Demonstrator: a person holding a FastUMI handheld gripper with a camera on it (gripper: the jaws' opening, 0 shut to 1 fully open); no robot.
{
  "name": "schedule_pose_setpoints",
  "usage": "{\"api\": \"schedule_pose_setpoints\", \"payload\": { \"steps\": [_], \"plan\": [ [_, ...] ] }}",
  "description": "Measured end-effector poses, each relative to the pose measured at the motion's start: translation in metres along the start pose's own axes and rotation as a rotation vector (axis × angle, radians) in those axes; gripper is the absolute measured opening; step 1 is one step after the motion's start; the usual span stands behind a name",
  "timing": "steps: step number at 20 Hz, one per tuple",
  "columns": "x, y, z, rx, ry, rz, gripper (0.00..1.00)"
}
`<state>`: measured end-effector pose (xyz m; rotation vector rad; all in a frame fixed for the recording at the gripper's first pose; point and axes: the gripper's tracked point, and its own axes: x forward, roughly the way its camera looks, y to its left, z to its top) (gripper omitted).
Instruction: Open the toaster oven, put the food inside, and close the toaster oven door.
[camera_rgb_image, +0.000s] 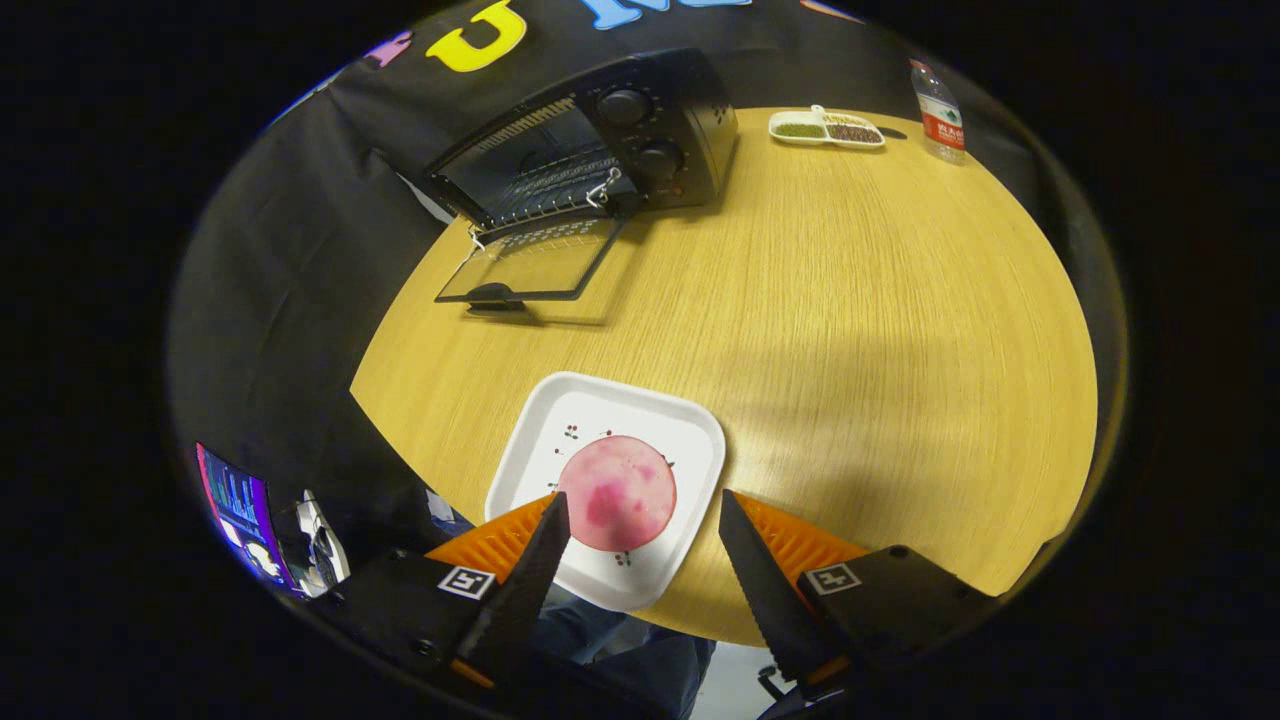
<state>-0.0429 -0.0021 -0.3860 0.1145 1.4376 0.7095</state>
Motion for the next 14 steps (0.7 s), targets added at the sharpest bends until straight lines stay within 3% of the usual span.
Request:
{"api": "schedule_pose_setpoints", "payload": {
  "steps": [1,8,11,13,14],
  "plan": [
    [0.002,-0.003,0.000,0.013,0.015,0.005,0.96],
    [0.014,-0.011,-0.007,0.149,0.089,0.047,0.44],
    [0.016,-0.024,-0.007,0.204,0.114,0.033,0.40],
    [0.019,-0.022,-0.010,0.250,0.124,0.055,0.08],
    [0.019,-0.021,-0.013,0.260,0.130,0.069,0.07]
  ]
}}
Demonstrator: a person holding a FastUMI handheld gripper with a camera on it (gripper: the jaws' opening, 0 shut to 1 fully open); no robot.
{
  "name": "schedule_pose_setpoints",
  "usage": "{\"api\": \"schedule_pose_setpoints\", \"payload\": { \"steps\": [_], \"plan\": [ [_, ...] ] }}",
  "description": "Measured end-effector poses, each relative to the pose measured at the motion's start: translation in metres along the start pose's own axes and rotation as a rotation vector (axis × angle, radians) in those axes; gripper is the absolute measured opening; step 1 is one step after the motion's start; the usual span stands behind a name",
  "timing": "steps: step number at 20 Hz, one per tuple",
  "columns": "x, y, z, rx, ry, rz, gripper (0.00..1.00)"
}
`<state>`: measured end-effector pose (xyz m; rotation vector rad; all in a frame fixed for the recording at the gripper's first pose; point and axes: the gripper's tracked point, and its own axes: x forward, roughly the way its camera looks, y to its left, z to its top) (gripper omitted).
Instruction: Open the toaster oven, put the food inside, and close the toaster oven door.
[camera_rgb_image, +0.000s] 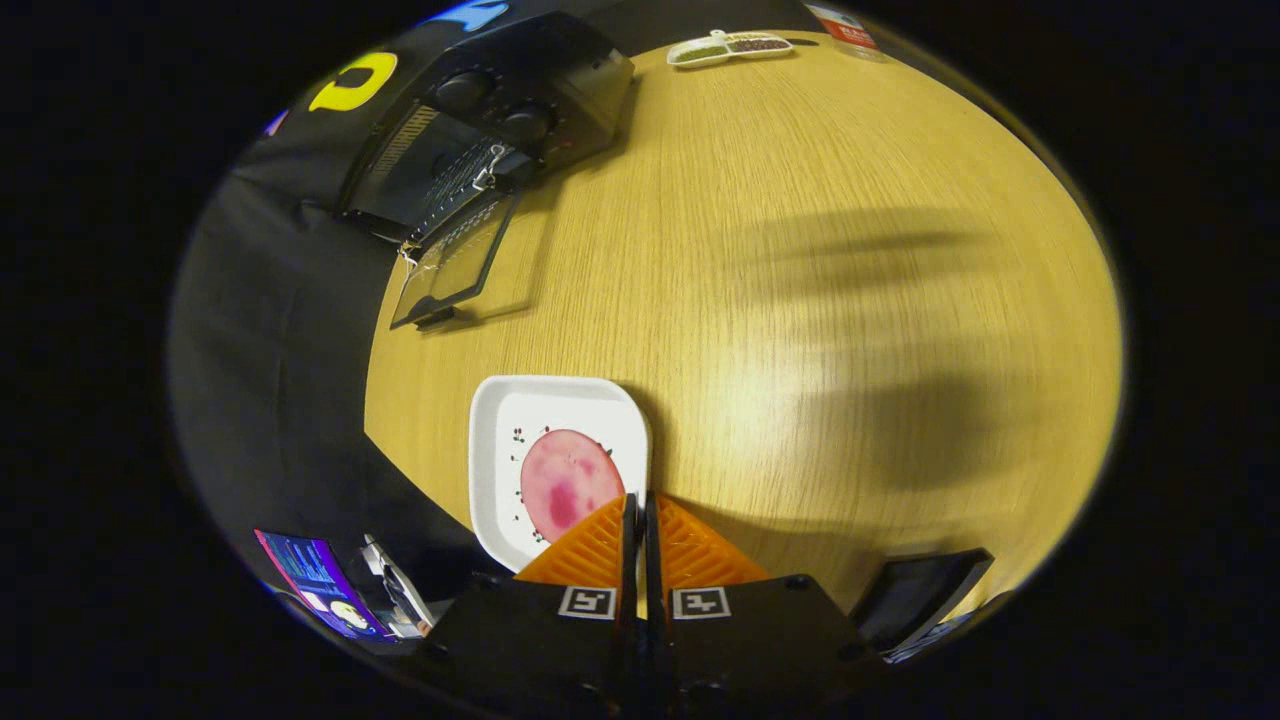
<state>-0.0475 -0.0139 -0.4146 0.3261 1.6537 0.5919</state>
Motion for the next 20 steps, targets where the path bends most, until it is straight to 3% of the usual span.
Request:
{"api": "schedule_pose_setpoints", "payload": {
  "steps": [2,7,20],
  "plan": [
    [0.001,0.001,0.002,0.047,0.000,0.029,0.02],
    [-0.007,0.002,-0.001,0.174,-0.012,0.121,0.02],
    [-0.023,0.086,0.017,0.239,-0.175,0.212,0.01]
  ]
}}
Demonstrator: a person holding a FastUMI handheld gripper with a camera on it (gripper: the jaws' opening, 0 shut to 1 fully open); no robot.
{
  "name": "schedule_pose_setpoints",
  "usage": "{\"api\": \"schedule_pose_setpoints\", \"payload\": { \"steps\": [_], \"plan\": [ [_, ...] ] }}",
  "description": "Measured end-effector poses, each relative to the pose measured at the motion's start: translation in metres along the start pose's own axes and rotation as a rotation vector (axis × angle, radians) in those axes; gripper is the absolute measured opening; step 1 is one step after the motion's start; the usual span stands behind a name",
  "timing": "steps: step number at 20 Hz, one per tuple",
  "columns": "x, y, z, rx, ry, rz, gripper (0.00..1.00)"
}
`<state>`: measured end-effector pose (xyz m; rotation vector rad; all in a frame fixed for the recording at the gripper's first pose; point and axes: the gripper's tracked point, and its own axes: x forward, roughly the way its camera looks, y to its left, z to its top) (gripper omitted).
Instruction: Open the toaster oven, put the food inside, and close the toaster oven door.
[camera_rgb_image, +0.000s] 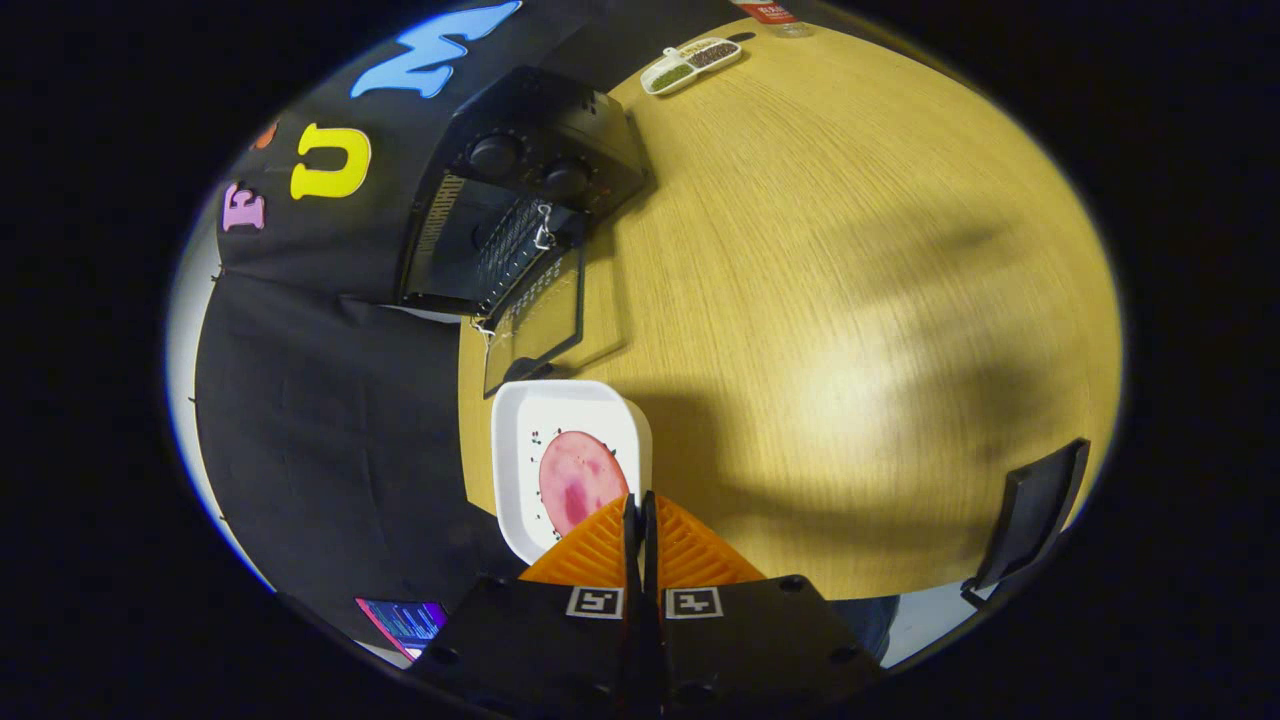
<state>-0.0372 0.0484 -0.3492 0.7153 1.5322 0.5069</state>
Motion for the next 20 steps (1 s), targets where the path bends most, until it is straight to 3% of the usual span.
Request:
{"api": "schedule_pose_setpoints", "payload": {
  "steps": [12,20],
  "plan": [
    [0.059,0.103,0.021,0.223,-0.283,-0.008,0.01],
    [0.099,0.138,0.036,0.428,-0.470,-0.014,0.01]
  ]
}}
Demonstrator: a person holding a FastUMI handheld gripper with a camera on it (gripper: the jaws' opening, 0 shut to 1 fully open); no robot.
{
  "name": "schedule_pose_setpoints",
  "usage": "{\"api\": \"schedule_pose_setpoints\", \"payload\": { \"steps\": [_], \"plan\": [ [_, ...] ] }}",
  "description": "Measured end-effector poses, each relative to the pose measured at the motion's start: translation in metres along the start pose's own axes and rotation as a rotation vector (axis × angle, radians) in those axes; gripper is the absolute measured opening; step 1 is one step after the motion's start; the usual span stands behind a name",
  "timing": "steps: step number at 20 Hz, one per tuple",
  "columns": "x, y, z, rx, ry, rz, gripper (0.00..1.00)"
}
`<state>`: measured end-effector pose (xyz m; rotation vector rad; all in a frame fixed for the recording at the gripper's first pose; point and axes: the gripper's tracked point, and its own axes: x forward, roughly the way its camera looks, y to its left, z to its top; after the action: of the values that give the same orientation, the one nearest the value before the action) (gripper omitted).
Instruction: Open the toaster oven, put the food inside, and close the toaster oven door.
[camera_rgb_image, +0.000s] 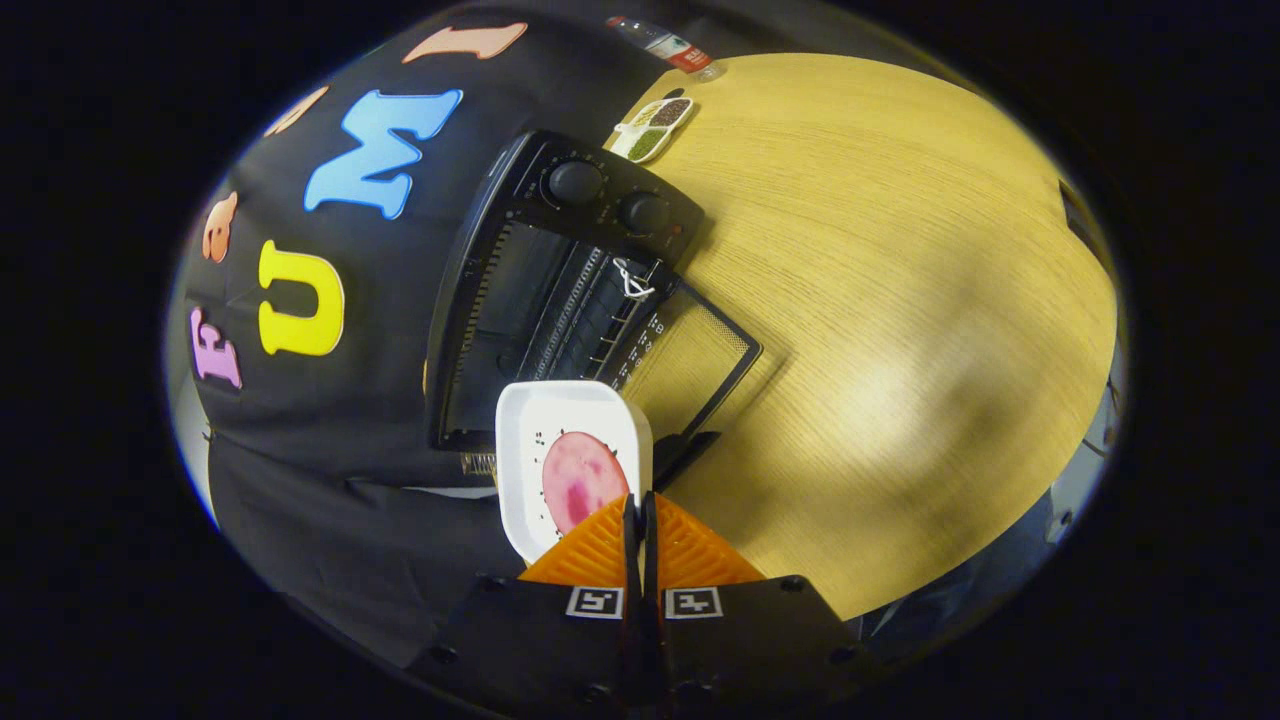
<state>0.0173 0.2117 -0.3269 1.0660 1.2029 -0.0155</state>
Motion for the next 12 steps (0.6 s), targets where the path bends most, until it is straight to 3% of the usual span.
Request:
{"api": "schedule_pose_setpoints", "payload": {
  "steps": [12],
  "plan": [
    [0.062,0.038,0.015,0.299,-0.185,0.026,0.01]
  ]
}}
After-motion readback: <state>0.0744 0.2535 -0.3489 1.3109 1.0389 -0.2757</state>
